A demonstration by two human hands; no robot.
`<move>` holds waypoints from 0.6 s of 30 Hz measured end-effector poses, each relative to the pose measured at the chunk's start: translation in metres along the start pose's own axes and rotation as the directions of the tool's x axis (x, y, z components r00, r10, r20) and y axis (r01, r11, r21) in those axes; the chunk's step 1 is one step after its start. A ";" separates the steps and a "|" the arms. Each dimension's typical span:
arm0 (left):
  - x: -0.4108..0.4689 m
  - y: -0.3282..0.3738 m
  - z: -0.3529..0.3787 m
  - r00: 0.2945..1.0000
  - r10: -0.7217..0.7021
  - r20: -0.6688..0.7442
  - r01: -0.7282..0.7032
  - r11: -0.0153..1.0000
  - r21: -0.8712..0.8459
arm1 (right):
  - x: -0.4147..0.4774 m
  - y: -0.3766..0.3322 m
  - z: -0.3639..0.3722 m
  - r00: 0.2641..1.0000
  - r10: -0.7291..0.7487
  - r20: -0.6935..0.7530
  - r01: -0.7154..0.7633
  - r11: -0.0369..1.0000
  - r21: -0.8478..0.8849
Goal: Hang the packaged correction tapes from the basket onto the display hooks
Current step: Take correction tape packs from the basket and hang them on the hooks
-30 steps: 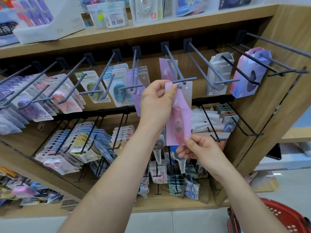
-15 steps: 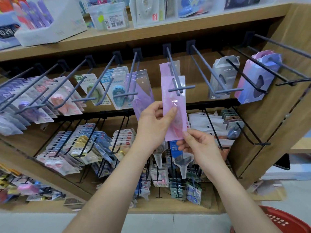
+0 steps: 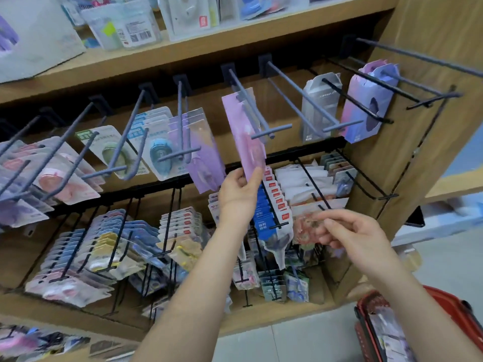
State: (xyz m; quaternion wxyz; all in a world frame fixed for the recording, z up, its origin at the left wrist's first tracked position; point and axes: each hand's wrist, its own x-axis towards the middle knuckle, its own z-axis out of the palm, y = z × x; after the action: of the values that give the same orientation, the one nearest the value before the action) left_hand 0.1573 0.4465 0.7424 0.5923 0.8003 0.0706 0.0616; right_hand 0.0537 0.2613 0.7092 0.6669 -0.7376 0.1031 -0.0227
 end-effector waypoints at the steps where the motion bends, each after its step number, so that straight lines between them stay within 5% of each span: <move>1: -0.009 -0.009 0.000 0.999 -0.041 0.023 0.041 0.999 -0.017 | -0.007 0.004 -0.006 0.999 0.009 -0.045 -0.009 1.000 -0.010; 5: -0.048 -0.034 -0.010 0.999 -0.006 0.038 0.006 1.000 0.022 | -0.045 0.020 -0.030 0.973 0.049 -0.225 -0.052 0.999 -0.008; 9: -0.088 -0.048 -0.007 0.955 0.094 0.282 -0.123 0.989 0.086 | -0.097 0.048 -0.060 0.927 0.113 -0.359 -0.143 0.988 -0.058; 14: -0.138 -0.080 0.029 0.790 0.132 0.599 -0.313 0.926 0.209 | -0.175 0.095 -0.108 0.839 0.253 -0.482 -0.369 0.916 -0.161; 18: -0.173 -0.110 0.086 0.636 0.096 0.765 -0.443 0.858 0.260 | -0.245 0.141 -0.146 0.692 0.388 -0.609 -0.546 0.833 -0.090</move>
State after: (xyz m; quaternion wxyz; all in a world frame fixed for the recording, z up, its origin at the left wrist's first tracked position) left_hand -0.0017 0.3654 0.6092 0.3643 0.8669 -0.2831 -0.1886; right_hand -0.2275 0.1503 0.6116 0.4841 -0.7269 0.4840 -0.0549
